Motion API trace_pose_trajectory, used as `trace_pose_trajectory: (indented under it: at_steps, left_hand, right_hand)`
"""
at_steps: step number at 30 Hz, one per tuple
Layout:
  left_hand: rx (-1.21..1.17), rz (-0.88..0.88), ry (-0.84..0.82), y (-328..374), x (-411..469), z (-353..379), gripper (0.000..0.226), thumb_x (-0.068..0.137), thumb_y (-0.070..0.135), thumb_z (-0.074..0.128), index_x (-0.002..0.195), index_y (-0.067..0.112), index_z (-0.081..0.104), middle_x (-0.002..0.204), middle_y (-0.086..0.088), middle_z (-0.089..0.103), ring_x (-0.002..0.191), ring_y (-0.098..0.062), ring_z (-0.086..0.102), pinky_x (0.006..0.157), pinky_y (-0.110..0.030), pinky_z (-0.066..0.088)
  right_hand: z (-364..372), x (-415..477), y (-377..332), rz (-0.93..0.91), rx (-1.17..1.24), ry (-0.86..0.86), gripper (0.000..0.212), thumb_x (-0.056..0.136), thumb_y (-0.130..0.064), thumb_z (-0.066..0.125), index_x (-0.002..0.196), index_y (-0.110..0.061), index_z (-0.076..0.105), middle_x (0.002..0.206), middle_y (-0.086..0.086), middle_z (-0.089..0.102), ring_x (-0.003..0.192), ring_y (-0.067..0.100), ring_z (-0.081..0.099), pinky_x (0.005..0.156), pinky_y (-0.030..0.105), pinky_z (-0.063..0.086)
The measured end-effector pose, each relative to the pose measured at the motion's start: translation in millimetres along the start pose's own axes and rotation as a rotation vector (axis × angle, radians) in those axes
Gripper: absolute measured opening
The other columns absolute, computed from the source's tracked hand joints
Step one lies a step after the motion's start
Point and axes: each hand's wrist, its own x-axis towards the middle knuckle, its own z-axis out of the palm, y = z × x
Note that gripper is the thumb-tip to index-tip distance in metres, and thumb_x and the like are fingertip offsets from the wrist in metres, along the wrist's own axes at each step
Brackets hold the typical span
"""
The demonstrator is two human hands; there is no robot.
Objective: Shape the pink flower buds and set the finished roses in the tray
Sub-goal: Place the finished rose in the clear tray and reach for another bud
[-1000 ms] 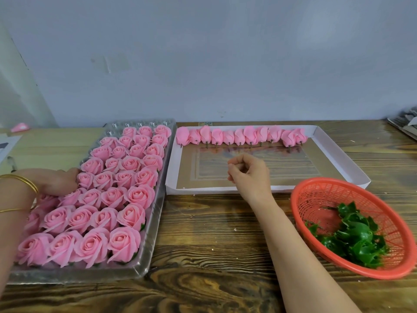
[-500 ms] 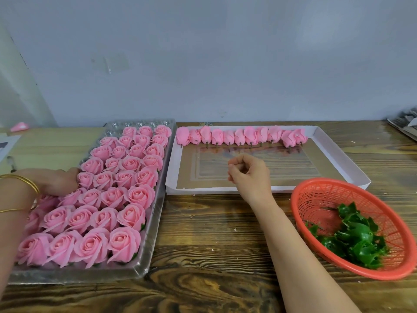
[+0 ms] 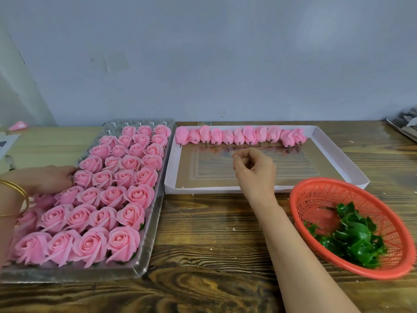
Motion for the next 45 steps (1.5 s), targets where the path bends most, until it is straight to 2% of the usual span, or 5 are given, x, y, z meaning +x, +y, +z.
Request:
trace_pose_trajectory:
  at_steps: [8, 14, 20, 30, 45]
  left_hand:
    - [-0.129, 0.053, -0.006, -24.1, 6.3, -7.7, 0.060, 0.074, 0.008, 0.066, 0.132, 0.015, 0.052, 0.110, -0.007, 0.059, 0.096, -0.024, 0.055, 0.081, -0.033, 0.042]
    - [-0.299, -0.013, 0.238, -21.8, -14.3, -29.5, 0.046, 0.078, -0.003, 0.071, 0.122, 0.003, 0.060, 0.114, -0.026, 0.061, 0.102, -0.037, 0.055, 0.099, -0.047, 0.041]
    - [-0.378, 0.218, 0.569, 71.6, -121.9, -70.4, 0.039, 0.053, 0.059, 0.048, 0.075, 0.029, 0.061, 0.084, -0.004, 0.064, 0.080, -0.031, 0.060, 0.086, -0.055, 0.050]
    - [-0.554, 0.591, 0.635, 230.7, -208.9, -37.2, 0.009, 0.086, 0.037, 0.061, 0.080, 0.031, 0.062, 0.072, 0.019, 0.061, 0.072, 0.013, 0.056, 0.054, -0.003, 0.037]
    - [-1.209, 0.476, 0.552, 301.5, -129.0, 66.3, 0.024, 0.092, 0.019, 0.060, 0.068, 0.018, 0.055, 0.064, 0.003, 0.053, 0.062, -0.001, 0.049, 0.056, -0.006, 0.037]
  right_hand:
    - [-0.2, -0.6, 2.3, -0.028, -0.040, 0.007, 0.015, 0.085, -0.004, 0.059, 0.075, -0.010, 0.067, 0.057, -0.005, 0.049, 0.055, 0.004, 0.043, 0.056, 0.016, 0.037]
    - [0.7, -0.3, 3.9, -0.047, -0.051, 0.007, 0.017, 0.086, -0.003, 0.059, 0.072, -0.011, 0.066, 0.055, -0.007, 0.047, 0.054, 0.004, 0.043, 0.055, 0.014, 0.035]
    - [1.8, -1.3, 3.8, -0.074, -0.071, 0.005, 0.020, 0.086, -0.002, 0.059, 0.069, -0.013, 0.063, 0.054, -0.008, 0.046, 0.053, 0.003, 0.043, 0.054, 0.012, 0.035]
    - [1.8, -1.2, 3.6, -0.066, -0.089, 0.020, 0.017, 0.085, -0.002, 0.059, 0.071, -0.010, 0.065, 0.053, -0.010, 0.045, 0.053, 0.003, 0.043, 0.054, 0.012, 0.033]
    - [-4.1, 6.1, -4.7, 0.019, 0.053, 0.143, 0.017, 0.085, -0.005, 0.060, 0.069, -0.013, 0.063, 0.052, -0.007, 0.041, 0.054, 0.005, 0.038, 0.060, 0.026, 0.038]
